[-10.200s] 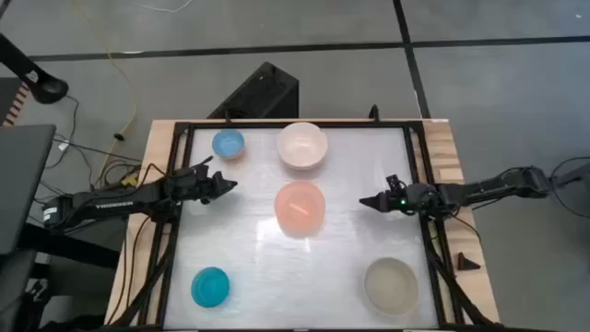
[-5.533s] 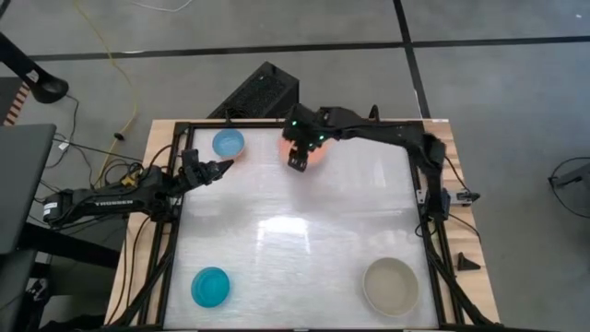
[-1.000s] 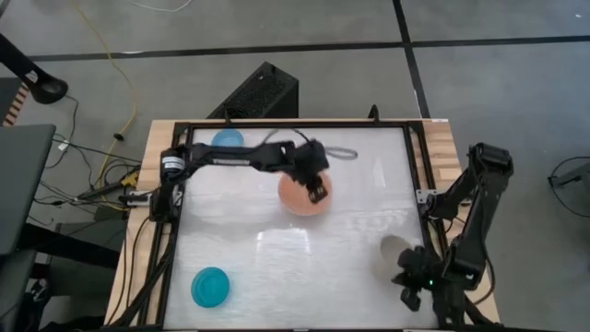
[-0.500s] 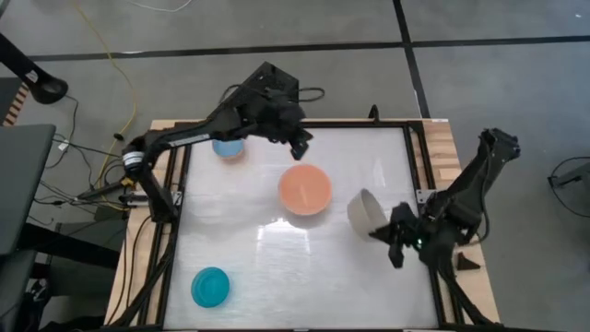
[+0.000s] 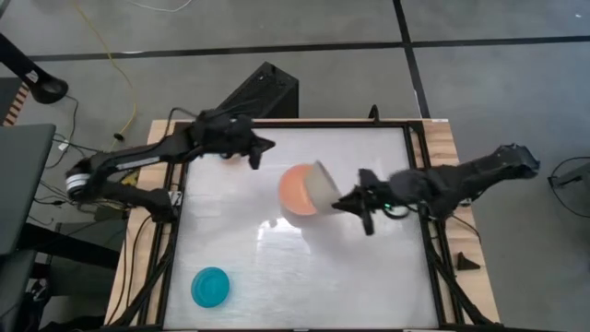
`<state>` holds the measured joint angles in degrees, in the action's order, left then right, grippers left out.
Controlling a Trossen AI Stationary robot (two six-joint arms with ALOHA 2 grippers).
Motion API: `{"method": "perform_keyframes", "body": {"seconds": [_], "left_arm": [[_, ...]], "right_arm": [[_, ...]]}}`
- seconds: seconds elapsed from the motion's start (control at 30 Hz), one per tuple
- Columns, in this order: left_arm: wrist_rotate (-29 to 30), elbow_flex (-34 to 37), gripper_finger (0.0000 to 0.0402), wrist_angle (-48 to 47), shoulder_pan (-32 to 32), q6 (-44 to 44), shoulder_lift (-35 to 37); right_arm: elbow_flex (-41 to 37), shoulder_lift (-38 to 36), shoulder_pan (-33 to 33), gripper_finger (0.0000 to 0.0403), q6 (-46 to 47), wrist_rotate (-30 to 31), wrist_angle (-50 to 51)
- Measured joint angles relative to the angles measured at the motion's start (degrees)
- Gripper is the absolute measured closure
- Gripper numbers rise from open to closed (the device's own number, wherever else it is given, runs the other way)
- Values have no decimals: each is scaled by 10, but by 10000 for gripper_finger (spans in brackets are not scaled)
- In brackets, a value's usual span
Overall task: Nest bowls inside each other
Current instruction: Stack the white bowl into the orange bowl
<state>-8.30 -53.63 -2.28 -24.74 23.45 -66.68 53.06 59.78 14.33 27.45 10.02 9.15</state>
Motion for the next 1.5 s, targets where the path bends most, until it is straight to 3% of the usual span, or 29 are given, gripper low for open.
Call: {"method": "perform_keyframes", "body": {"seconds": [0.13,0.3,0.43,0.57,0.7,0.87,1.0,1.27,1.5], "left_arm": [[6,72,401,21,0,39,78],[44,126,401,18,0,53,168],[75,159,401,15,0,60,226],[92,178,401,1,0,66,264],[92,195,401,-10,0,79,288],[102,201,401,-29,0,90,300],[105,201,401,-32,0,92,300],[105,201,401,-34,0,87,300],[105,201,401,-34,0,86,300]], "right_arm": [[27,75,-61,369,-36,-113,-3],[147,186,-87,369,-129,-160,99],[271,279,-96,369,-214,-151,217],[378,362,-96,369,-274,-93,325],[462,434,-96,369,-305,-46,407],[530,503,-95,369,-332,-37,485],[552,521,-91,369,-338,-33,514],[555,461,-118,369,-291,-1,542],[551,464,-107,369,-250,3,572]]}}
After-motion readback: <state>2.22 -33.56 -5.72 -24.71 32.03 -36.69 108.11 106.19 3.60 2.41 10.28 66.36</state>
